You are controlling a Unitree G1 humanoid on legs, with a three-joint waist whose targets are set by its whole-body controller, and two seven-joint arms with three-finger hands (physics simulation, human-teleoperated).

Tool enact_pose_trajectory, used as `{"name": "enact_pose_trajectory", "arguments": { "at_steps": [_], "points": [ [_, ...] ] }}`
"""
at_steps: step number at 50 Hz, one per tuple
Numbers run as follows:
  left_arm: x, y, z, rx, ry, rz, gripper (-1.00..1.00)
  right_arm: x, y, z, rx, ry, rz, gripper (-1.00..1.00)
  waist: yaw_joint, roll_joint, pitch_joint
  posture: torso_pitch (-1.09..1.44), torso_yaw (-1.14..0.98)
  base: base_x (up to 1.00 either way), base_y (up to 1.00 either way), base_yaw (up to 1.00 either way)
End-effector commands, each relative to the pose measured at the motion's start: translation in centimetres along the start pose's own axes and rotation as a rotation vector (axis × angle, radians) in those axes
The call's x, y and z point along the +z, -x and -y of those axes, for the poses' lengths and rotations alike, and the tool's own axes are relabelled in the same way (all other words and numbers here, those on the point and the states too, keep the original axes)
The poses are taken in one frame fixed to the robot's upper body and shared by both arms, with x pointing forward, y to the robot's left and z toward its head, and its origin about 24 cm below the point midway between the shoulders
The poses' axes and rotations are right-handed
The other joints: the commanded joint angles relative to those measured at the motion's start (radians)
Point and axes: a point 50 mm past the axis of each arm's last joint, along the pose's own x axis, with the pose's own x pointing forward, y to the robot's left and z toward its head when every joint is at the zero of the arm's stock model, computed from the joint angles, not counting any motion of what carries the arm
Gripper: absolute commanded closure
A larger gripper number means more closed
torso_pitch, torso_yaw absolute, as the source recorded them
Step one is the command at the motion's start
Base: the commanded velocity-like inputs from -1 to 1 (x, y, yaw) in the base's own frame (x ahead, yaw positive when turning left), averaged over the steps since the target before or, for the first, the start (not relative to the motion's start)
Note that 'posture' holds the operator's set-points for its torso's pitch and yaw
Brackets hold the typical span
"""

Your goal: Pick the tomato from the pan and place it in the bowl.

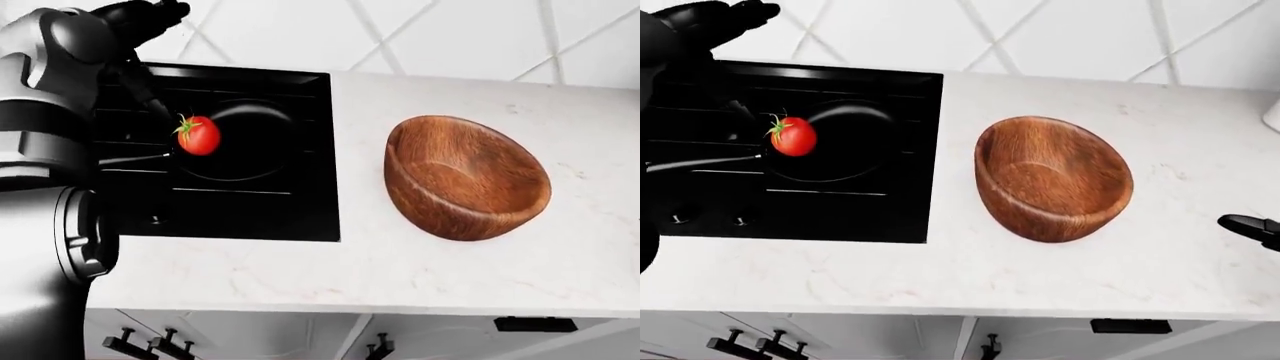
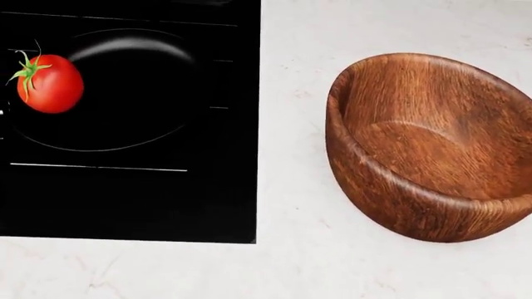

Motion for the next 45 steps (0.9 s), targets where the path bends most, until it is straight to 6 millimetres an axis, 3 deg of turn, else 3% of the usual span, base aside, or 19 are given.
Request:
{"name": "enact_pose_trajectory", "arguments": {
  "at_steps": [1, 18, 33, 45],
  "points": [
    [1.7, 0.6, -1.9, 0.051, -0.059, 0.042, -1.0, 2.3, -0.4, 0.3, -0.007, 0.026, 0.098, -1.0, -0.001, -0.003, -0.025, 0.0, 0.0, 0.0, 0.0, 0.0],
    [5.0, -0.9, 0.0, -0.114, -0.106, 0.017, -1.0, 2.0, -0.2, 0.5, -0.008, 0.026, 0.093, -1.0, 0.002, -0.015, -0.018, 0.0, 0.0, 0.0, 0.0, 0.0],
    [5.2, -1.6, 1.9, -0.231, -0.228, -0.087, -1.0, 1.5, -0.1, 0.5, -0.007, 0.027, 0.087, -1.0, 0.003, -0.022, -0.02, 0.0, 0.0, 0.0, 0.0, 0.0],
    [5.0, -1.7, 2.7, -0.299, -0.216, -0.136, -1.0, 1.4, -0.1, 0.5, -0.003, 0.027, 0.087, -1.0, 0.004, -0.025, -0.024, 0.0, 0.0, 0.0, 0.0, 0.0]
  ]
}}
